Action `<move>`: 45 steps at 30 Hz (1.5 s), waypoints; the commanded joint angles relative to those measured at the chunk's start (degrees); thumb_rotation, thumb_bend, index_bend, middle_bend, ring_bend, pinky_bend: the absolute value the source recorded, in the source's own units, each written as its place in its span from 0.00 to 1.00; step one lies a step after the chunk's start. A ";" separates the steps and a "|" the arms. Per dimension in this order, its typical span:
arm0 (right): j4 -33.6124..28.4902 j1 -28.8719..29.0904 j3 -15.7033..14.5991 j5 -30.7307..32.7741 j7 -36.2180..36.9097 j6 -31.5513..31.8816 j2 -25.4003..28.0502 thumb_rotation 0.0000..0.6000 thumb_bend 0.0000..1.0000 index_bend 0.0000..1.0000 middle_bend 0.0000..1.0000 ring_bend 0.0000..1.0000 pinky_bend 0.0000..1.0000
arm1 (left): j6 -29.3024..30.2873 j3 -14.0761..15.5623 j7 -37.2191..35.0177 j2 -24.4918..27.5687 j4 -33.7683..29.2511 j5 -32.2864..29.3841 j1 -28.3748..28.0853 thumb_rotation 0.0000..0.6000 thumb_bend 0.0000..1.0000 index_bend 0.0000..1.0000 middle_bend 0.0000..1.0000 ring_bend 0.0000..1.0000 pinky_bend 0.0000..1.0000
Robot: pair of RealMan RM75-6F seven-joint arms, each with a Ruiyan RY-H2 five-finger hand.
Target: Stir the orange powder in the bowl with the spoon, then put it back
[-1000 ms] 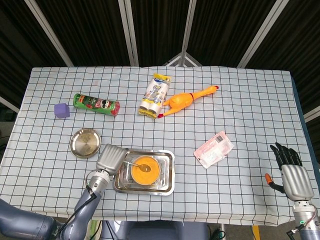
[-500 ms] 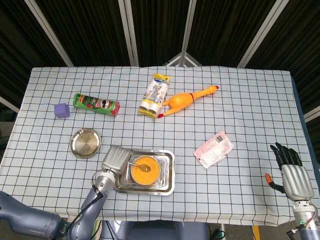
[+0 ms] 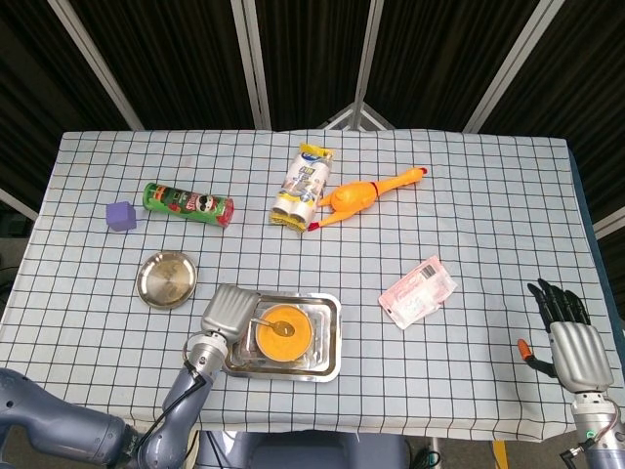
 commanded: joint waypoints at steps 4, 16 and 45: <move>0.04 0.02 0.01 0.09 0.15 -0.09 -0.02 1.00 0.40 0.00 0.00 0.00 0.00 | 0.14 0.25 -0.12 -0.37 0.26 -0.13 -0.32 1.00 0.53 0.47 0.95 0.89 0.84; -0.07 -0.01 -0.05 -0.13 0.15 0.06 -0.02 1.00 0.40 0.00 0.00 0.00 0.00 | 0.64 0.88 -0.37 -0.80 0.58 -0.42 -0.82 1.00 0.55 0.49 0.95 0.89 0.84; -0.03 -0.03 -0.03 0.01 0.29 0.01 0.00 1.00 0.40 0.00 0.00 0.00 0.00 | 1.81 3.49 0.45 0.93 -0.12 5.57 -1.63 1.00 0.71 0.57 0.96 0.89 0.84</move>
